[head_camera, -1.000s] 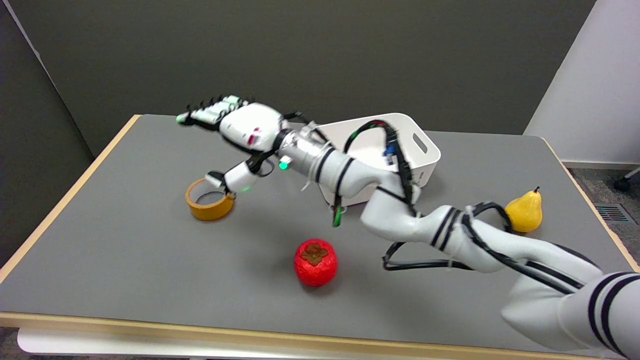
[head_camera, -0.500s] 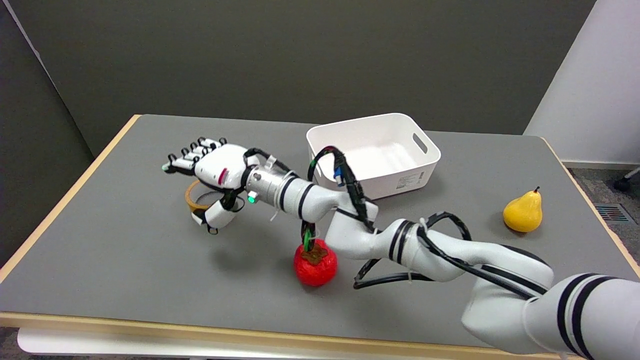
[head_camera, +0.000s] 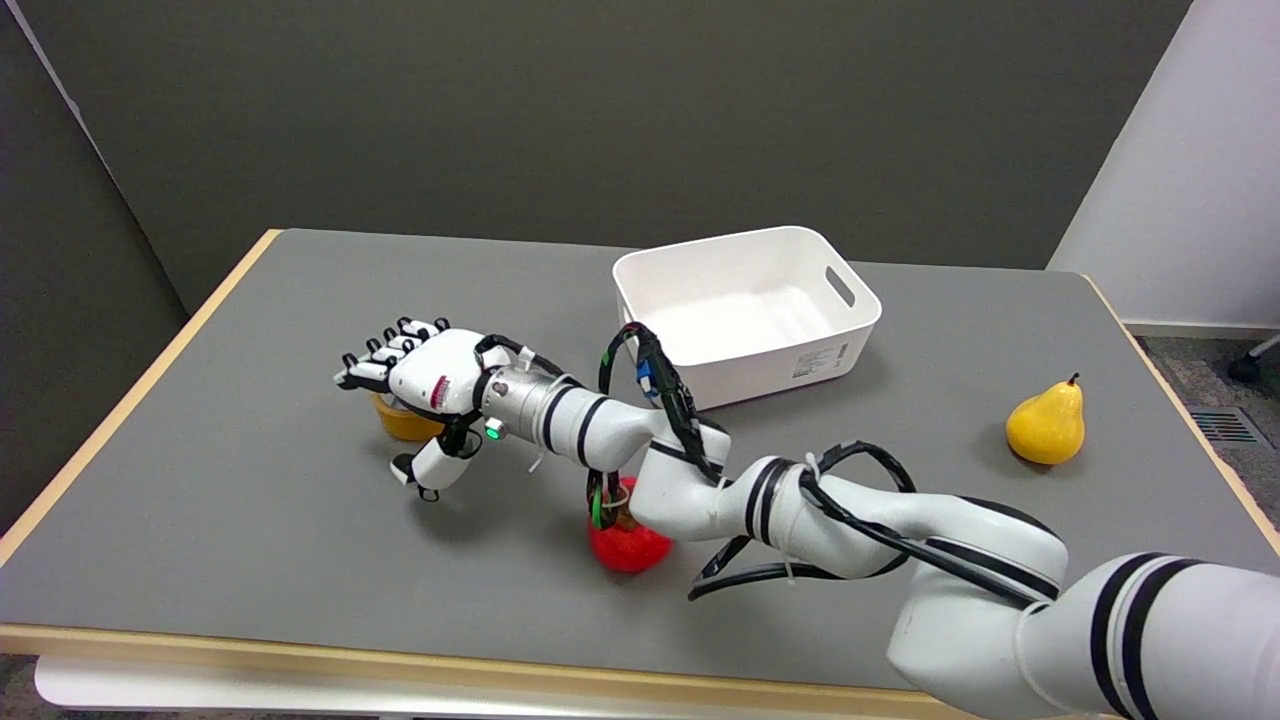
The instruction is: Pick up the yellow tape.
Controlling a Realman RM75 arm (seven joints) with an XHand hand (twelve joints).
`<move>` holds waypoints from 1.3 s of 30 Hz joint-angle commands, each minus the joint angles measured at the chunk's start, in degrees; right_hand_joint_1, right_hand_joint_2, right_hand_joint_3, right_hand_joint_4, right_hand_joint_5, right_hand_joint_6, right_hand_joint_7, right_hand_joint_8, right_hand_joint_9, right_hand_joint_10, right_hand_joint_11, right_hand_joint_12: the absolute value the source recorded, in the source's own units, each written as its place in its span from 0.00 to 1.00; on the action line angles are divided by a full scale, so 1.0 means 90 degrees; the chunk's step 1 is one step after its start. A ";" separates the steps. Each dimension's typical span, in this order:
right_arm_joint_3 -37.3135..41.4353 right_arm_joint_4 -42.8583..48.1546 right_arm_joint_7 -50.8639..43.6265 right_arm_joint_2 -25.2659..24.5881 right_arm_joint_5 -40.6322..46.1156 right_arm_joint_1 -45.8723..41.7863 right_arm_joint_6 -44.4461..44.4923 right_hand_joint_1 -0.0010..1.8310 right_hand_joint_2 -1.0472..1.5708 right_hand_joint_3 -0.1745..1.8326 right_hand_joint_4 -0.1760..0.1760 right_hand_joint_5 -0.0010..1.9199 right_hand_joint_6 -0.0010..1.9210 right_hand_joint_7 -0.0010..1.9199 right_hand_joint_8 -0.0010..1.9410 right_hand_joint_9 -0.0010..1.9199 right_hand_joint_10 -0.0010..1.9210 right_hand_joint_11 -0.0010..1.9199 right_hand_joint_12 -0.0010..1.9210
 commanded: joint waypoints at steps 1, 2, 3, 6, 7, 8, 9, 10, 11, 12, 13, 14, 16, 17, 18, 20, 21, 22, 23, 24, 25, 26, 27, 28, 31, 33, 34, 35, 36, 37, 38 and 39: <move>0.0462 -0.0768 -0.0966 -0.0328 0.0503 0.0080 0.0114 0.38 0.67 0.55 0.69 0.08 0.19 0.12 0.14 0.07 0.27 0.00 0.53; 0.0474 -0.0793 -0.1149 -0.0335 0.0701 0.0088 0.0121 0.38 0.67 0.55 0.69 0.08 0.19 0.12 0.14 0.07 0.27 0.00 0.53; 0.0482 -0.0814 -0.1272 -0.0337 0.0827 0.0098 0.0123 0.38 0.67 0.55 0.68 0.08 0.19 0.12 0.14 0.07 0.27 0.00 0.53; 0.0527 -0.0859 -0.1669 -0.0337 0.1235 0.0116 0.0183 0.38 0.67 0.55 0.68 0.09 0.19 0.10 0.13 0.06 0.27 0.00 0.53; 0.0545 -0.0868 -0.1800 -0.0337 0.1324 0.0117 0.0218 0.38 0.67 0.55 0.68 0.09 0.19 0.09 0.13 0.06 0.27 0.00 0.53; 0.0561 -0.0869 -0.1890 -0.0337 0.1395 0.0124 0.0235 0.38 0.67 0.55 0.68 0.09 0.20 0.09 0.13 0.06 0.27 0.00 0.52; 0.0564 -0.0870 -0.1958 -0.0337 0.1452 0.0126 0.0255 0.37 0.66 0.57 0.69 0.08 0.21 0.07 0.12 0.04 0.27 0.00 0.51; 0.0577 -0.0870 -0.1995 -0.0337 0.1475 0.0132 0.0270 0.36 0.65 0.59 0.69 0.07 0.23 0.04 0.11 0.02 0.28 0.00 0.50; 0.0590 -0.0870 -0.2015 -0.0337 0.1490 0.0134 0.0274 0.36 0.65 0.59 0.69 0.07 0.24 0.04 0.10 0.02 0.28 0.00 0.50; 0.0598 -0.0870 -0.2015 -0.0337 0.1498 0.0134 0.0274 0.36 0.65 0.59 0.69 0.07 0.24 0.04 0.09 0.02 0.27 0.00 0.50; 0.0600 -0.0870 -0.2015 -0.0337 0.1507 0.0134 0.0274 0.36 0.65 0.59 0.69 0.07 0.24 0.04 0.09 0.02 0.27 0.00 0.50; 0.0600 -0.0870 -0.2015 -0.0330 0.1508 0.0134 0.0274 0.36 0.65 0.59 0.69 0.08 0.24 0.04 0.09 0.02 0.26 0.00 0.50; 0.0600 -0.0870 -0.2015 -0.0328 0.1508 0.0118 0.0291 0.36 0.65 0.59 0.69 0.08 0.24 0.04 0.09 0.02 0.26 0.00 0.50; 0.0600 -0.0876 -0.2015 -0.0328 0.1508 0.0117 0.0292 0.36 0.65 0.59 0.68 0.08 0.24 0.04 0.09 0.02 0.26 0.00 0.50; 0.0607 -0.0899 -0.2015 -0.0321 0.1508 0.0117 0.0306 0.36 0.65 0.59 0.68 0.08 0.24 0.04 0.09 0.02 0.26 0.00 0.50; 0.0632 -0.0973 -0.2030 -0.0319 0.1508 0.0126 0.0354 0.36 0.65 0.59 0.68 0.08 0.25 0.04 0.09 0.02 0.26 0.00 0.50; 0.0664 -0.1005 -0.2069 -0.0319 0.1508 0.0133 0.0361 0.36 0.65 0.59 0.68 0.08 0.25 0.04 0.09 0.02 0.26 0.00 0.50; 0.0692 -0.1047 -0.2120 -0.0319 0.1508 0.0142 0.0363 0.36 0.65 0.59 0.68 0.08 0.25 0.04 0.09 0.02 0.26 0.00 0.50; 0.0720 -0.1064 -0.2154 -0.0319 0.1508 0.0143 0.0363 0.36 0.65 0.59 0.68 0.08 0.25 0.04 0.09 0.02 0.26 0.00 0.50; 0.0758 -0.1090 -0.2157 -0.0319 0.1508 0.0143 0.0363 0.36 0.65 0.59 0.69 0.08 0.25 0.04 0.09 0.02 0.26 0.00 0.50; 0.0775 -0.1107 -0.2157 -0.0319 0.1508 0.0143 0.0363 0.36 0.65 0.59 0.69 0.08 0.25 0.04 0.09 0.02 0.26 0.00 0.50; 0.0785 -0.1140 -0.2157 -0.0319 0.1508 0.0143 0.0363 0.36 0.65 0.59 0.70 0.09 0.26 0.04 0.08 0.02 0.26 0.00 0.50; 0.0794 -0.1175 -0.2157 -0.0319 0.1508 0.0143 0.0363 0.37 0.65 0.59 0.72 0.10 0.27 0.04 0.08 0.02 0.26 0.00 0.49; 0.0795 -0.1209 -0.2157 -0.0319 0.1508 0.0151 0.0363 0.37 0.65 0.58 0.74 0.11 0.28 0.04 0.08 0.02 0.25 0.00 0.49; 0.0810 -0.1352 -0.2165 -0.0328 0.1508 0.0161 0.0363 0.38 0.65 0.58 0.78 0.14 0.32 0.03 0.08 0.02 0.24 0.00 0.48; 0.0878 -0.1483 -0.2293 -0.0336 0.1532 0.0169 0.0363 0.39 0.65 0.58 0.80 0.15 0.34 0.03 0.07 0.01 0.23 0.00 0.47; 0.0891 -0.1526 -0.2343 -0.0337 0.1535 0.0170 0.0363 0.39 0.65 0.57 0.81 0.16 0.34 0.02 0.08 0.01 0.22 0.00 0.47; 0.0921 -0.1584 -0.2423 -0.0344 0.1563 0.0177 0.0356 0.39 0.66 0.55 0.81 0.16 0.34 0.02 0.09 0.01 0.22 0.00 0.46; 0.0964 -0.1648 -0.2514 -0.0346 0.1643 0.0186 0.0340 0.39 0.67 0.54 0.82 0.16 0.34 0.01 0.11 0.01 0.23 0.00 0.46; 0.0980 -0.1689 -0.2568 -0.0354 0.1712 0.0188 0.0336 0.39 0.67 0.55 0.82 0.16 0.34 0.00 0.11 0.00 0.22 0.00 0.45; 0.0981 -0.1756 -0.2622 -0.0355 0.1830 0.0201 0.0336 0.39 0.66 0.57 0.83 0.16 0.35 0.00 0.10 0.00 0.22 0.00 0.44; 0.0981 -0.1837 -0.2700 -0.0355 0.2005 0.0221 0.0344 0.39 0.66 0.57 0.83 0.16 0.35 0.00 0.09 0.00 0.20 0.00 0.44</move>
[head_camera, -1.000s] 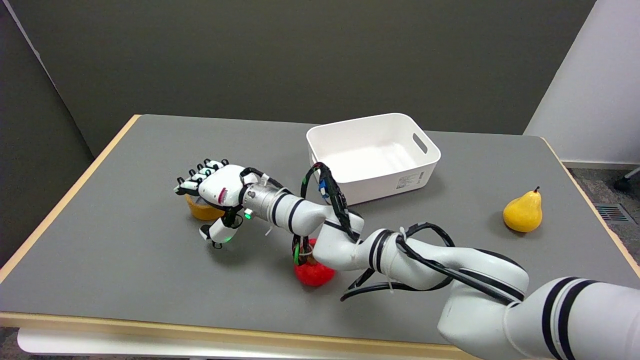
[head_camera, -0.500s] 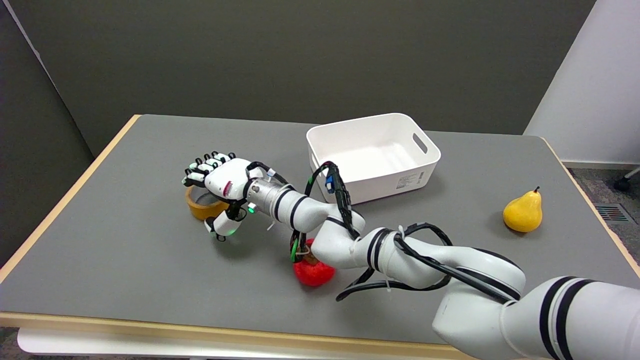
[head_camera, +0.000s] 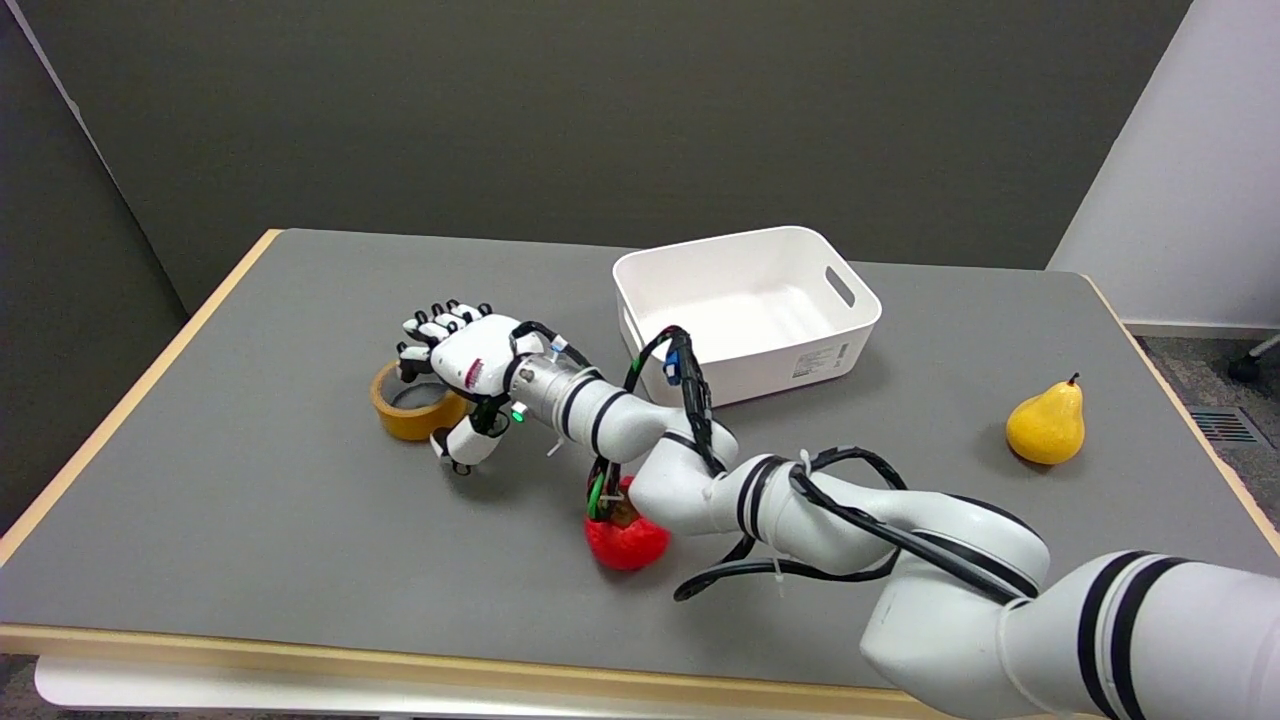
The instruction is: Pick up the yellow tape.
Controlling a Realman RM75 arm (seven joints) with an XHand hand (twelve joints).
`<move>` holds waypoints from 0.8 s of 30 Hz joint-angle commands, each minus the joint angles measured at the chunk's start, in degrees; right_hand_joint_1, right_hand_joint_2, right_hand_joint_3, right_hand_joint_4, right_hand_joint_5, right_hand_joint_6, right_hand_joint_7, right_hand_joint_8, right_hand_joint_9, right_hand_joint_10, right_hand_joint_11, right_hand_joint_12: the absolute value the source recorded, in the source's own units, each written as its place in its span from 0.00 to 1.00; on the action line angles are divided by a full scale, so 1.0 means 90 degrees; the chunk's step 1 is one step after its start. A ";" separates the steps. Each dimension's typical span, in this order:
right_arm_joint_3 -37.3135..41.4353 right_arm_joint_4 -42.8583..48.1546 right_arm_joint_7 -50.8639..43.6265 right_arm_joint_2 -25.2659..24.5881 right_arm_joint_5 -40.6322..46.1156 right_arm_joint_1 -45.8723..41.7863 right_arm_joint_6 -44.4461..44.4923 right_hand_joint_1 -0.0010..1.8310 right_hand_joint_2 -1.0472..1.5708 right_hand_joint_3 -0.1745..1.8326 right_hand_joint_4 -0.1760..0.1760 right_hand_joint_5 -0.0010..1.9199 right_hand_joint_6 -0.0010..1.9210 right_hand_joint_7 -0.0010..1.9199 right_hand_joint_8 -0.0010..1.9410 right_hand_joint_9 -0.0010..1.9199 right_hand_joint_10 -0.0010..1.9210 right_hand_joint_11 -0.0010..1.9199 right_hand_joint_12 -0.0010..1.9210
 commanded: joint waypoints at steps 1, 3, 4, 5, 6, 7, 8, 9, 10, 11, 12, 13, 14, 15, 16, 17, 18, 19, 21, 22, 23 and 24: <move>0.0273 -0.0753 -0.0733 -0.0043 0.0708 0.0095 0.0021 0.40 0.65 0.57 0.83 0.16 0.36 0.00 0.07 0.00 0.19 0.00 0.44; 0.0273 -0.0816 -0.0840 -0.0052 0.0921 0.0113 0.0039 0.40 0.65 0.57 0.83 0.16 0.35 0.00 0.07 0.00 0.18 0.00 0.44; 0.0273 -0.0835 -0.0913 -0.0052 0.1007 0.0113 0.0039 0.40 0.65 0.57 0.83 0.16 0.35 0.00 0.07 0.00 0.18 0.00 0.43; 0.0273 -0.0845 -0.0951 -0.0052 0.1069 0.0113 0.0039 0.40 0.65 0.57 0.83 0.16 0.35 0.00 0.07 0.00 0.18 0.00 0.43; 0.0273 -0.0846 -0.0980 -0.0052 0.1094 0.0105 0.0039 0.40 0.65 0.57 0.83 0.16 0.35 0.00 0.07 0.00 0.18 0.00 0.43; 0.0273 -0.0838 -0.1000 -0.0052 0.1121 0.0088 0.0039 0.40 0.65 0.57 0.83 0.16 0.35 0.00 0.07 0.00 0.18 0.00 0.43; 0.0273 -0.0820 -0.1001 -0.0052 0.1123 0.0078 0.0047 0.40 0.66 0.57 0.83 0.16 0.35 0.00 0.07 0.00 0.18 0.00 0.43; 0.0273 -0.0820 -0.1001 -0.0052 0.1123 0.0070 0.0063 0.40 0.66 0.57 0.83 0.16 0.35 0.00 0.07 0.00 0.18 0.00 0.43; 0.0273 -0.0812 -0.1001 -0.0052 0.1123 0.0061 0.0119 0.40 0.66 0.57 0.84 0.16 0.36 0.00 0.07 0.00 0.18 0.00 0.42; 0.0273 -0.0811 -0.1001 -0.0052 0.1123 0.0052 0.0184 0.40 0.66 0.57 0.84 0.16 0.36 0.00 0.07 0.00 0.18 0.00 0.42; 0.0273 -0.0803 -0.1001 -0.0052 0.1123 0.0043 0.0206 0.42 0.65 0.57 0.84 0.16 0.37 0.00 0.07 0.00 0.18 0.00 0.41; 0.0273 -0.0785 -0.1001 -0.0052 0.1123 0.0034 0.0249 0.48 0.64 0.58 0.84 0.16 0.38 0.01 0.05 0.00 0.17 0.00 0.40; 0.0273 -0.0784 -0.1001 -0.0052 0.1123 0.0026 0.0296 0.51 0.64 0.58 0.85 0.17 0.42 0.02 0.04 0.00 0.16 0.00 0.40; 0.0273 -0.0784 -0.1001 -0.0052 0.1123 0.0024 0.0313 0.47 0.66 0.57 0.91 0.17 0.51 0.02 0.07 0.00 0.17 0.00 0.39; 0.0273 -0.0776 -0.1001 -0.0052 0.1131 0.0024 0.0338 0.42 0.68 0.55 0.96 0.18 0.60 0.02 0.10 0.00 0.19 0.00 0.39; 0.0273 -0.0767 -0.1001 -0.0052 0.1132 0.0024 0.0349 0.41 0.76 0.43 0.98 0.21 0.73 0.03 0.08 0.01 0.17 0.00 0.39; 0.0273 -0.0766 -0.1001 -0.0044 0.1132 0.0024 0.0374 0.40 0.84 0.30 1.00 0.26 0.86 0.05 0.05 0.02 0.14 0.00 0.39; 0.0273 -0.0766 -0.1001 -0.0043 0.1132 0.0024 0.0384 0.41 0.86 0.28 1.00 0.27 0.89 0.05 0.06 0.03 0.15 0.00 0.39; 0.0273 -0.0749 -0.1001 -0.0035 0.1132 0.0024 0.0385 0.41 0.85 0.29 1.00 0.28 0.88 0.05 0.09 0.03 0.17 0.00 0.38; 0.0273 -0.0741 -0.1001 -0.0027 0.1132 0.0024 0.0392 0.41 0.85 0.30 1.00 0.29 0.88 0.05 0.10 0.03 0.17 0.00 0.38; 0.0273 -0.0740 -0.1001 -0.0025 0.1132 0.0024 0.0401 0.42 0.84 0.30 1.00 0.29 0.88 0.05 0.10 0.02 0.18 0.00 0.38; 0.0273 -0.0732 -0.1001 -0.0018 0.1132 0.0024 0.0417 0.42 0.84 0.30 1.00 0.29 0.87 0.05 0.11 0.02 0.19 0.00 0.38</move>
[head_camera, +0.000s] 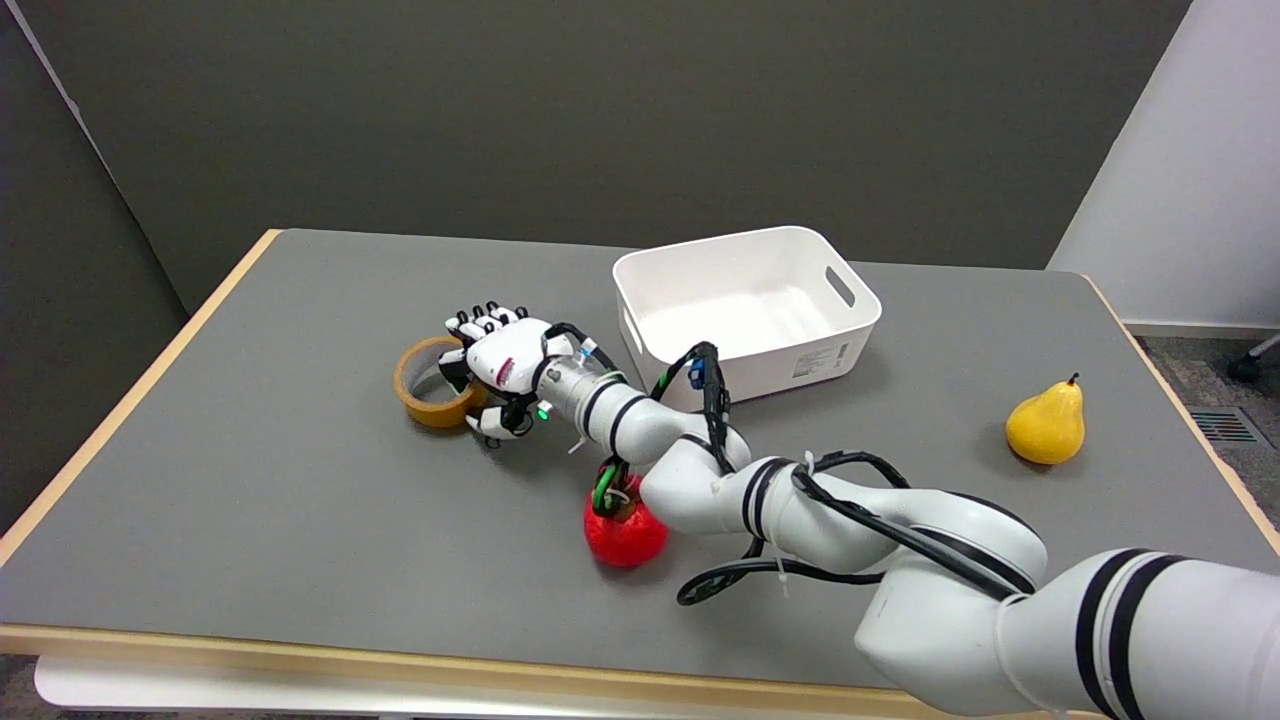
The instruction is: Pick up the yellow tape.
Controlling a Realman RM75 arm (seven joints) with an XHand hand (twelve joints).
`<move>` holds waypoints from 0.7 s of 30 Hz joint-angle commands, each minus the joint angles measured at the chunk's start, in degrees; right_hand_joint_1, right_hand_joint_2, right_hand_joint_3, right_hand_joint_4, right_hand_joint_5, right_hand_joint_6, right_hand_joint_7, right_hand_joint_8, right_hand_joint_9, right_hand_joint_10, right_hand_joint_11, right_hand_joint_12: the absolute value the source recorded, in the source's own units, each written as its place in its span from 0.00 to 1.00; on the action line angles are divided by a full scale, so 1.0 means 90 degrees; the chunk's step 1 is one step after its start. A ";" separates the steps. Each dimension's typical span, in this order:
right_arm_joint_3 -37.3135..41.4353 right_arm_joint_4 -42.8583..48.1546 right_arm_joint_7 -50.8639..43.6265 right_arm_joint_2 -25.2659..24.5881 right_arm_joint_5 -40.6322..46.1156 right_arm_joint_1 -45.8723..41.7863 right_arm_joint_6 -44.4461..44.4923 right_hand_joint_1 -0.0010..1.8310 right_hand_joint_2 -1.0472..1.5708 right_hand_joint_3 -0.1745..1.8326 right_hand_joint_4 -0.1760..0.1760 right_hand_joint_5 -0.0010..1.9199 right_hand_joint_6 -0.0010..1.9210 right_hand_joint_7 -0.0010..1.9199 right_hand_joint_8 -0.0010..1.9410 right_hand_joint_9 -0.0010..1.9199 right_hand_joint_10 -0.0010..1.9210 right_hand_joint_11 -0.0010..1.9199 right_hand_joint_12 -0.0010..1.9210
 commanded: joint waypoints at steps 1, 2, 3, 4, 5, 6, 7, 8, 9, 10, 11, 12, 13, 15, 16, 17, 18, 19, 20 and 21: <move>0.0040 -0.0077 -0.0198 0.0023 0.0242 -0.0030 0.0259 0.43 0.84 0.30 1.00 0.30 0.87 0.05 0.12 0.02 0.19 0.00 0.38; 0.0040 -0.0077 -0.0198 0.0023 0.0242 -0.0030 0.0271 0.43 0.84 0.30 1.00 0.30 0.87 0.05 0.12 0.02 0.19 0.00 0.38; 0.0048 -0.0062 -0.0198 0.0031 0.0242 -0.0038 0.0287 0.43 0.84 0.30 1.00 0.30 0.87 0.05 0.13 0.02 0.19 0.00 0.38; 0.0057 -0.0052 -0.0198 0.0040 0.0242 -0.0039 0.0297 0.43 0.84 0.30 0.99 0.30 0.87 0.05 0.13 0.02 0.19 0.00 0.38; 0.0074 -0.0043 -0.0198 0.0049 0.0242 -0.0047 0.0322 0.43 0.84 0.30 0.98 0.30 0.86 0.05 0.14 0.02 0.19 0.00 0.38; 0.0109 0.0000 -0.0198 0.0058 0.0242 -0.0056 0.0341 0.43 0.84 0.30 0.97 0.30 0.86 0.05 0.14 0.02 0.20 0.00 0.38; 0.0127 0.0018 -0.0198 0.0066 0.0242 -0.0064 0.0343 0.44 0.84 0.30 0.97 0.31 0.86 0.06 0.14 0.02 0.20 0.00 0.39; 0.0184 0.0098 -0.0198 0.0099 0.0242 -0.0089 0.0350 0.44 0.83 0.30 0.95 0.31 0.86 0.06 0.15 0.02 0.20 0.00 0.39; 0.0223 0.0260 -0.0174 0.0143 0.0242 -0.0124 0.0367 0.44 0.83 0.30 0.94 0.31 0.86 0.06 0.15 0.02 0.21 0.00 0.40; 0.0266 0.0373 -0.0163 0.0163 0.0242 -0.0143 0.0377 0.44 0.83 0.30 0.93 0.31 0.86 0.06 0.15 0.02 0.21 0.00 0.40; 0.0335 0.0608 -0.0162 0.0237 0.0242 -0.0201 0.0410 0.44 0.83 0.30 0.93 0.31 0.86 0.06 0.15 0.02 0.21 0.00 0.40; 0.0425 0.0883 -0.0176 0.0314 0.0242 -0.0249 0.0441 0.45 0.83 0.30 0.93 0.31 0.85 0.07 0.15 0.02 0.21 0.00 0.41; 0.0494 0.1112 -0.0188 0.0387 0.0242 -0.0299 0.0457 0.45 0.83 0.31 0.92 0.31 0.85 0.07 0.15 0.02 0.22 0.00 0.42; 0.0737 0.1961 -0.0154 0.0647 0.0242 -0.0481 0.0509 0.45 0.83 0.31 0.91 0.32 0.85 0.07 0.16 0.02 0.23 0.00 0.43; 0.0801 0.2205 -0.0154 0.0720 0.0242 -0.0528 0.0518 0.45 0.83 0.31 0.91 0.32 0.85 0.08 0.16 0.02 0.24 0.00 0.44; 0.0902 0.2651 -0.0176 0.0860 0.0242 -0.0618 0.0550 0.45 0.82 0.31 0.90 0.32 0.85 0.08 0.16 0.03 0.25 0.00 0.46; 0.0963 0.2895 -0.0187 0.0949 0.0242 -0.0670 0.0585 0.46 0.82 0.32 0.89 0.32 0.85 0.08 0.17 0.03 0.26 0.00 0.47; 0.1075 0.3328 -0.0197 0.1106 0.0242 -0.0757 0.0631 0.46 0.82 0.32 0.89 0.32 0.85 0.08 0.17 0.03 0.26 0.00 0.47; 0.1180 0.3632 -0.0198 0.1259 0.0242 -0.0845 0.0678 0.46 0.82 0.32 0.89 0.32 0.85 0.08 0.17 0.03 0.26 0.00 0.47; 0.1259 0.3858 -0.0198 0.1349 0.0242 -0.0900 0.0710 0.46 0.82 0.31 0.87 0.33 0.84 0.09 0.16 0.03 0.26 0.00 0.47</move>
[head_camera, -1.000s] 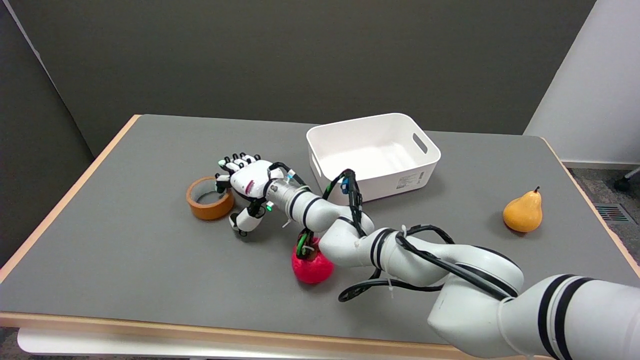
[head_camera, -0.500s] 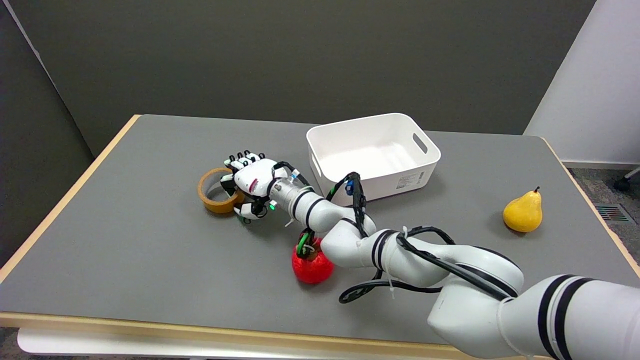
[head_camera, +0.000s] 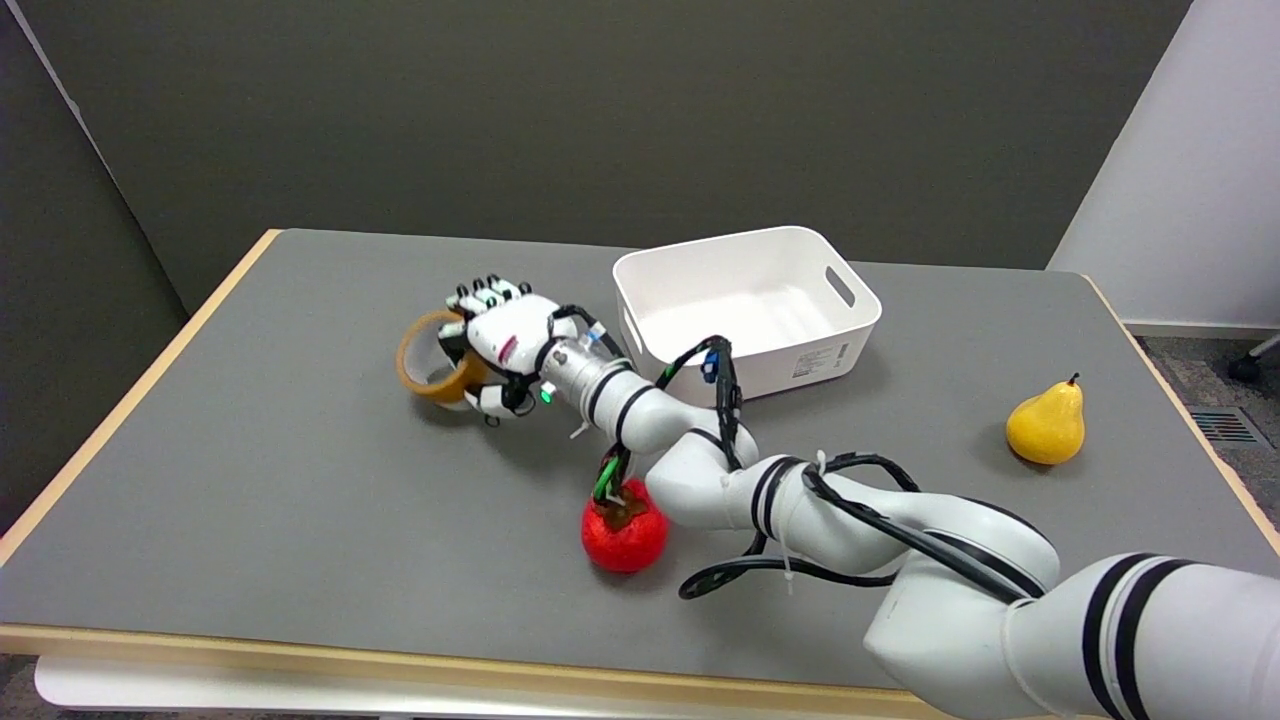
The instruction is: Pick up the yellow tape.
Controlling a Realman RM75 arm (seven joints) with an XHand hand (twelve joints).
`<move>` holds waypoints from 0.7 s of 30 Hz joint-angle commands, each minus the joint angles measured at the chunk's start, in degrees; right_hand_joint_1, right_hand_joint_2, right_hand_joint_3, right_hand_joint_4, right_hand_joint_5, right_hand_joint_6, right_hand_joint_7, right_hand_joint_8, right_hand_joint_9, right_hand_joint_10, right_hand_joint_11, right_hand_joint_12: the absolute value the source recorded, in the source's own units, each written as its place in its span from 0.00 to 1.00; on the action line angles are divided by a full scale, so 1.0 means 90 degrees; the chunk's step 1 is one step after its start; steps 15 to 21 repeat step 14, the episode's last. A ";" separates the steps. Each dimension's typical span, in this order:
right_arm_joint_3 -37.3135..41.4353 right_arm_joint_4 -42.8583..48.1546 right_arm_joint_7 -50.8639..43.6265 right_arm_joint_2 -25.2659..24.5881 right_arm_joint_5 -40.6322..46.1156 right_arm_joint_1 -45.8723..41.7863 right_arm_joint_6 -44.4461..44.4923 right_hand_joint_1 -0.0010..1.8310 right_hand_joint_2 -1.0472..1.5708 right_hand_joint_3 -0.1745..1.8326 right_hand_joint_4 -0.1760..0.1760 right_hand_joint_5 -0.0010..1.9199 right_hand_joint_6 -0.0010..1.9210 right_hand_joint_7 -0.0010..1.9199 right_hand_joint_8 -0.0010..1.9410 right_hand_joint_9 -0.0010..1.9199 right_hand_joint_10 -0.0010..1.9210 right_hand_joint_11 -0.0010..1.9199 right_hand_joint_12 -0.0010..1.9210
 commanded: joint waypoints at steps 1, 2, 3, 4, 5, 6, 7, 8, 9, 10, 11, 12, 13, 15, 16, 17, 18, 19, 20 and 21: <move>0.1161 0.3833 -0.0044 0.1353 0.0050 -0.0892 0.0476 0.47 0.82 0.31 0.86 0.33 0.83 0.10 0.15 0.03 0.26 0.00 0.47; 0.1324 0.4185 -0.0044 0.1465 0.0050 -0.1021 0.0527 0.46 0.82 0.32 0.88 0.33 0.84 0.09 0.16 0.03 0.27 0.00 0.48; 0.1407 0.4338 -0.0051 0.1518 0.0050 -0.1075 0.0543 0.46 0.82 0.33 0.90 0.33 0.84 0.09 0.17 0.03 0.28 0.00 0.49; 0.1598 0.4684 -0.0053 0.1653 0.0050 -0.1185 0.0587 0.46 0.82 0.33 0.90 0.33 0.84 0.09 0.17 0.03 0.28 0.00 0.49; 0.1813 0.4992 -0.0108 0.1768 0.0050 -0.1338 0.0623 0.46 0.82 0.33 0.90 0.33 0.84 0.09 0.17 0.03 0.28 0.00 0.49; 0.1939 0.5161 -0.0141 0.1831 0.0050 -0.1440 0.0652 0.46 0.82 0.33 0.90 0.33 0.84 0.09 0.17 0.03 0.28 0.00 0.50; 0.2164 0.5404 -0.0257 0.1915 0.0058 -0.1591 0.0678 0.46 0.82 0.33 0.90 0.33 0.84 0.09 0.17 0.03 0.28 0.00 0.50; 0.2408 0.5617 -0.0395 0.1994 0.0059 -0.1747 0.0688 0.46 0.82 0.33 0.90 0.33 0.84 0.09 0.17 0.03 0.28 0.00 0.50; 0.2540 0.5714 -0.0470 0.2033 0.0059 -0.1824 0.0689 0.46 0.82 0.33 0.90 0.33 0.84 0.09 0.17 0.03 0.28 0.00 0.50; 0.2776 0.5862 -0.0601 0.2098 0.0097 -0.1962 0.0681 0.46 0.82 0.33 0.90 0.33 0.84 0.09 0.17 0.03 0.28 0.00 0.50; 0.2924 0.5908 -0.0701 0.2140 0.0143 -0.2055 0.0656 0.46 0.81 0.33 0.90 0.33 0.84 0.09 0.17 0.03 0.28 0.00 0.50; 0.3091 0.6003 -0.0856 0.2220 0.0256 -0.2194 0.0607 0.46 0.81 0.33 0.90 0.33 0.84 0.09 0.17 0.03 0.28 0.00 0.50; 0.3299 0.6069 -0.1033 0.2336 0.0376 -0.2325 0.0496 0.46 0.81 0.33 0.90 0.33 0.84 0.09 0.18 0.03 0.28 0.00 0.50; 0.3443 0.6113 -0.1164 0.2390 0.0454 -0.2405 0.0393 0.46 0.81 0.33 0.90 0.33 0.84 0.09 0.18 0.03 0.28 0.00 0.50; 0.3443 0.6113 -0.1164 0.2390 0.0454 -0.2405 0.0393 0.46 0.81 0.33 0.90 0.33 0.84 0.09 0.18 0.03 0.28 0.00 0.50; 0.3443 0.6113 -0.1164 0.2390 0.0454 -0.2405 0.0393 0.46 0.81 0.33 0.90 0.33 0.84 0.09 0.18 0.03 0.28 0.00 0.50; 0.3443 0.6113 -0.1164 0.2390 0.0454 -0.2405 0.0393 0.46 0.81 0.33 0.90 0.33 0.84 0.09 0.18 0.03 0.28 0.00 0.50; 0.3443 0.6113 -0.1164 0.2390 0.0454 -0.2405 0.0393 0.46 0.81 0.33 0.90 0.33 0.84 0.09 0.18 0.03 0.28 0.00 0.50; 0.3443 0.6113 -0.1164 0.2390 0.0454 -0.2405 0.0393 0.46 0.81 0.33 0.90 0.33 0.84 0.09 0.18 0.03 0.28 0.00 0.50; 0.3443 0.6113 -0.1164 0.2390 0.0454 -0.2405 0.0393 0.46 0.81 0.33 0.90 0.33 0.84 0.09 0.18 0.03 0.28 0.00 0.50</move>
